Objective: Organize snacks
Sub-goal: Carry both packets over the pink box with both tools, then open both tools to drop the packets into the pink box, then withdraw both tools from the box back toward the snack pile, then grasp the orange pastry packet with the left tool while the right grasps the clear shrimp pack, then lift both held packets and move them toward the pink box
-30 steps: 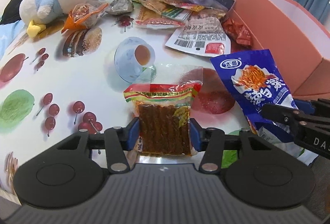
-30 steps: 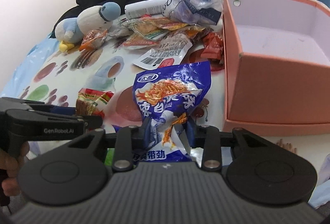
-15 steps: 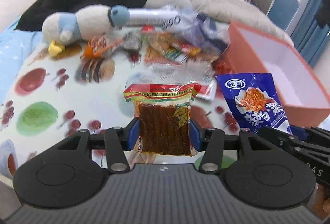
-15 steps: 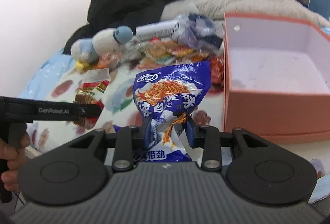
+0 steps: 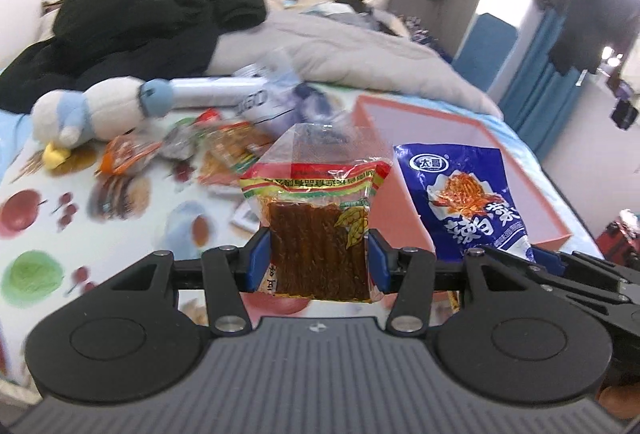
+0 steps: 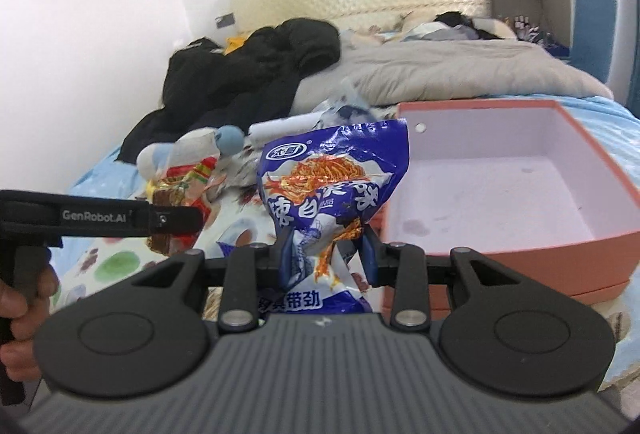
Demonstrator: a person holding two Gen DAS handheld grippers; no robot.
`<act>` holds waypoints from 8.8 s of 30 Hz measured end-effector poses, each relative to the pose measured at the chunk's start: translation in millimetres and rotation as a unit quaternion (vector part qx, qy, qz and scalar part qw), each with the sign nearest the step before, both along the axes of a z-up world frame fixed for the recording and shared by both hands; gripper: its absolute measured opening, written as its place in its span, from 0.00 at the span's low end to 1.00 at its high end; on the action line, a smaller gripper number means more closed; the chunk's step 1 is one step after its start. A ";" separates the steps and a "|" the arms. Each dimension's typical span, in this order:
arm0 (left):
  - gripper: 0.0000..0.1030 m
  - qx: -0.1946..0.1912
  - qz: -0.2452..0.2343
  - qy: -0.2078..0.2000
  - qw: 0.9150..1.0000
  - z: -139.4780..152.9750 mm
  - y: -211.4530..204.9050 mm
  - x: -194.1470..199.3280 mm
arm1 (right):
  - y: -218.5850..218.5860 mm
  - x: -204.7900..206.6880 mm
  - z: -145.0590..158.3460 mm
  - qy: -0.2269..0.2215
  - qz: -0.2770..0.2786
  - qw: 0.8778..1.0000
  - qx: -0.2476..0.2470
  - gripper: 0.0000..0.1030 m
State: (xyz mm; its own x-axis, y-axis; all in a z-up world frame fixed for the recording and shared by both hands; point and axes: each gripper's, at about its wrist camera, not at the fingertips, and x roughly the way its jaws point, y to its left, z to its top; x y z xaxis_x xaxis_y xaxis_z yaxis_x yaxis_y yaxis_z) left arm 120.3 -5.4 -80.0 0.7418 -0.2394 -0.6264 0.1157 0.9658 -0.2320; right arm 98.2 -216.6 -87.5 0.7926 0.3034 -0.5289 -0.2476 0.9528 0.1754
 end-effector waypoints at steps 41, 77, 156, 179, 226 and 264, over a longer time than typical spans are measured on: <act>0.55 -0.004 -0.147 0.041 0.988 -36.9 -185.0 173.3 | -149.8 101.3 -33.6 0.031 -0.133 0.991 0.005 0.36; 0.67 -0.002 -0.116 0.009 0.993 -7.1 -125.9 127.0 | -133.7 89.5 -28.0 0.042 -0.139 0.989 0.026 0.63; 0.73 0.049 0.099 0.052 0.993 -90.7 107.8 72.5 | 71.5 70.8 -62.8 0.069 0.033 0.997 -0.032 0.62; 0.73 0.190 0.094 0.033 0.977 -170.2 187.0 236.0 | 103.8 174.0 -142.7 0.114 -0.007 0.989 -0.096 0.61; 0.54 0.124 0.073 0.072 0.987 -146.7 95.2 40.1 | 53.8 15.7 -104.3 0.125 0.089 0.985 -0.080 0.06; 0.89 0.050 0.058 0.096 0.992 -138.1 67.5 18.0 | -2.7 8.7 -96.2 0.118 0.011 0.993 -0.011 0.80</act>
State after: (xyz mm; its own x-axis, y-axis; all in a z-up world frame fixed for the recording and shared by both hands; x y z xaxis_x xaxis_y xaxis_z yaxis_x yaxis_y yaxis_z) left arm 138.2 62.1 -218.0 0.6253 -0.0887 -0.7753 -0.0353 0.9893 -0.1416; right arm 106.9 -219.3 -183.8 0.6393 0.3058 -0.7055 -0.2234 0.9518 0.2101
